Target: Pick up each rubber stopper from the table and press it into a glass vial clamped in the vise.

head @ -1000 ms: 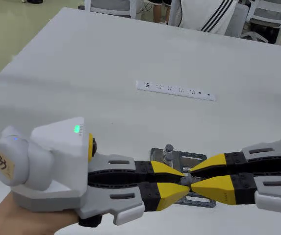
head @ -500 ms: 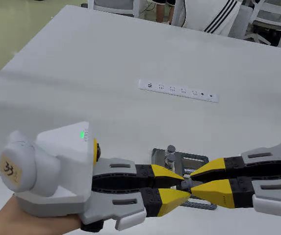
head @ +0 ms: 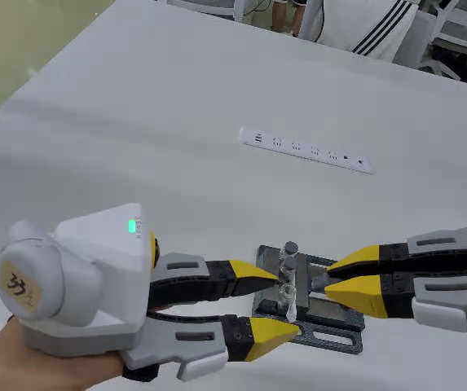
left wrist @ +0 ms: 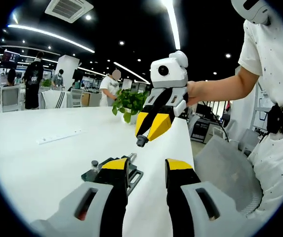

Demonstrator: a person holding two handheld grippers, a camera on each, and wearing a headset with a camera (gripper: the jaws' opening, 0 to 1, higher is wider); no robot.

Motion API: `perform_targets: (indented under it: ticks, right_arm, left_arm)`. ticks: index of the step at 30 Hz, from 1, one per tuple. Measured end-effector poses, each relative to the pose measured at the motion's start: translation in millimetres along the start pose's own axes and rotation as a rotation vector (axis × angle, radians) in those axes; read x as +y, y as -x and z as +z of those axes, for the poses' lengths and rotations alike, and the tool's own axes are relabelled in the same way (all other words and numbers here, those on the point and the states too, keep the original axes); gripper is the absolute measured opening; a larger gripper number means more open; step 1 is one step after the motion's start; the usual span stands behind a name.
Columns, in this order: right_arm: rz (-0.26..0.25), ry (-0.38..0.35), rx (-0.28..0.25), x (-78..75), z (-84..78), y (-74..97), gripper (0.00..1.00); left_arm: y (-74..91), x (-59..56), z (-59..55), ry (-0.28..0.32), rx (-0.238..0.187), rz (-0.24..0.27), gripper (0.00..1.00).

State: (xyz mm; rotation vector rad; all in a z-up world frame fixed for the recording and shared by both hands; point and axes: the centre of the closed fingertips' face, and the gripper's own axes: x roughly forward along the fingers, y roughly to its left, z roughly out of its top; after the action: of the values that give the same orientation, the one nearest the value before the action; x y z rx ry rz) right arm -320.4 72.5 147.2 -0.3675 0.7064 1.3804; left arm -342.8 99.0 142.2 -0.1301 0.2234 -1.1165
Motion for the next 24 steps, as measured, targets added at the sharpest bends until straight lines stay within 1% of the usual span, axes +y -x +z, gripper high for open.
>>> perform_targets:
  ticks: [1,5,6,8,10,11,12,15,18,20,21,24]
  right_arm:
    - [-0.015,0.008,0.03,-5.9,-3.5,-1.8,0.05]
    - [-0.041,0.022,0.109,-21.3,-12.8,-9.8,0.05]
    - [-0.053,0.039,0.146,-26.6,-17.1,-12.4,0.05]
    - [-0.062,0.062,0.196,-32.1,-22.4,-17.9,0.05]
    - [-0.069,0.074,0.225,-36.8,-24.6,-23.0,0.05]
    - [-0.074,0.09,0.251,-40.3,-27.5,-26.0,0.05]
    - [-0.077,0.097,0.265,-42.5,-29.0,-28.6,0.05]
    - [-0.082,0.123,0.315,-46.2,-34.0,-38.7,0.05]
    - [-0.089,0.168,0.381,-51.1,-42.3,-47.1,0.05]
    - [-0.09,0.184,0.408,-53.2,-46.2,-50.1,0.05]
    - [-0.091,0.194,0.425,-56.9,-50.5,-52.7,0.05]
    - [-0.086,0.2,0.445,-60.0,-54.9,-57.2,0.05]
  left_arm:
    - [0.7,3.1,-1.7,-0.007,0.002,0.01,0.3]
    - [1.7,12.2,-9.4,-0.027,0.026,0.036,0.39]
    - [1.9,14.9,-11.9,-0.037,0.034,0.042,0.41]
    - [2.0,18.3,-14.7,-0.05,0.042,0.05,0.44]
    - [1.8,21.1,-17.1,-0.063,0.053,0.058,0.49]
    - [1.7,22.4,-18.5,-0.077,0.061,0.062,0.5]
    - [1.6,23.2,-19.2,-0.084,0.065,0.065,0.51]
    - [1.2,26.9,-22.8,-0.112,0.079,0.076,0.56]
    - [0.9,30.0,-25.0,-0.123,0.083,0.087,0.61]
    - [0.8,31.0,-26.0,-0.126,0.085,0.089,0.62]
    - [0.6,31.7,-26.9,-0.131,0.086,0.09,0.63]
    - [0.1,34.0,-28.1,-0.14,0.085,0.095,0.67]
